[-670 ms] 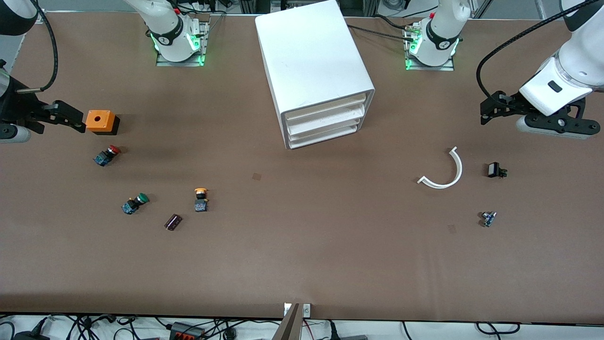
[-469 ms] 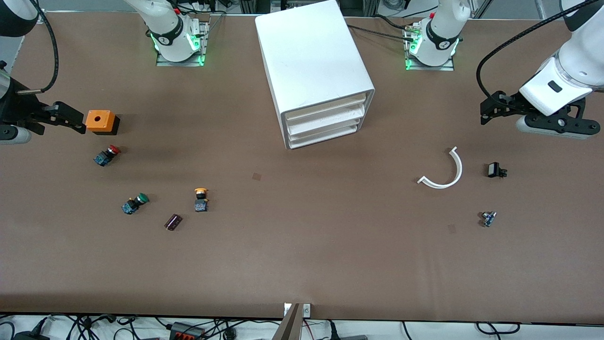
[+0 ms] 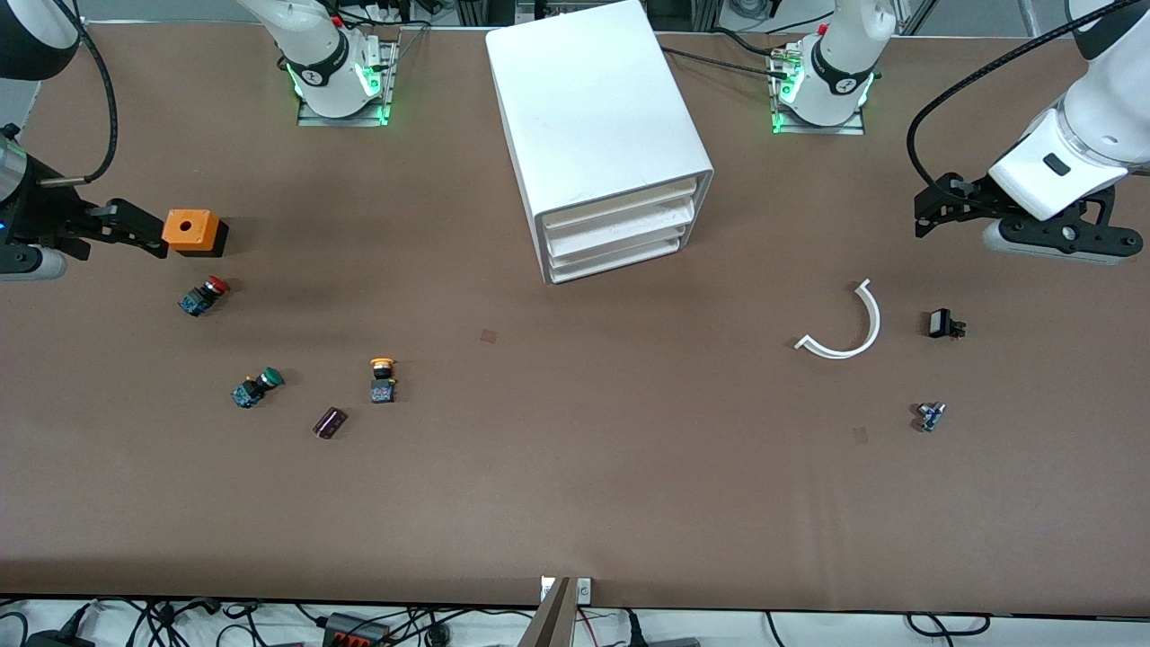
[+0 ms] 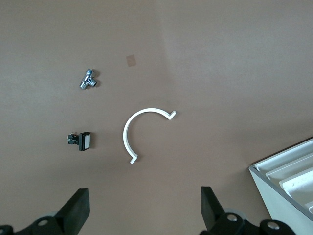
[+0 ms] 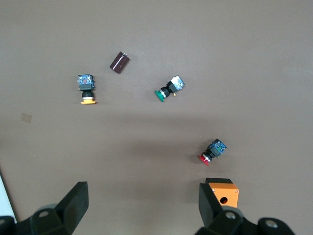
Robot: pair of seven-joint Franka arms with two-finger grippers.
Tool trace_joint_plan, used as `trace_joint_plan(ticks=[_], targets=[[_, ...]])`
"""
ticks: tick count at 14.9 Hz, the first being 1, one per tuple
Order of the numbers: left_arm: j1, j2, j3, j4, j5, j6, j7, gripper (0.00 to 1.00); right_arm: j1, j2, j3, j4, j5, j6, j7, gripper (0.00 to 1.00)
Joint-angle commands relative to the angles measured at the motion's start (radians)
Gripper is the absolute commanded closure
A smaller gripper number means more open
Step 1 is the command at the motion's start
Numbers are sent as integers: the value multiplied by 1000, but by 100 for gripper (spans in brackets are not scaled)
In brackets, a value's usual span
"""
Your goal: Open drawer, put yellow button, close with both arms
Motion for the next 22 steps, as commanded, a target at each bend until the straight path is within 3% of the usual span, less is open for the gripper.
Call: trace_joint_plan(ticks=[1, 3, 6, 8, 13, 18, 22], targets=[[-3, -12, 2, 6, -15, -19, 5, 0, 4, 11, 9, -9, -8, 0, -2, 0], [0, 1, 2, 15, -17, -21, 3, 0, 15, 28, 9, -9, -4, 0, 2, 0], [0, 30, 2, 60, -22, -131, 8, 0, 14, 80, 9, -3, 8, 20, 9, 0], [-8, 37, 2, 64, -96, -200, 11, 0, 26, 117, 9, -3, 27, 64, 12, 0], [-96, 111, -26, 72, -160, -284, 21, 0, 101, 231, 7, -3, 27, 136, 15, 0], [-109, 252, -26, 71, -454, -228, 61, 0, 191, 372, 7, -1, 32, 207, 16, 0], [-107, 361, -27, 54, -641, -116, 317, 0, 227, 485, 7, -3, 44, 322, 16, 0]])
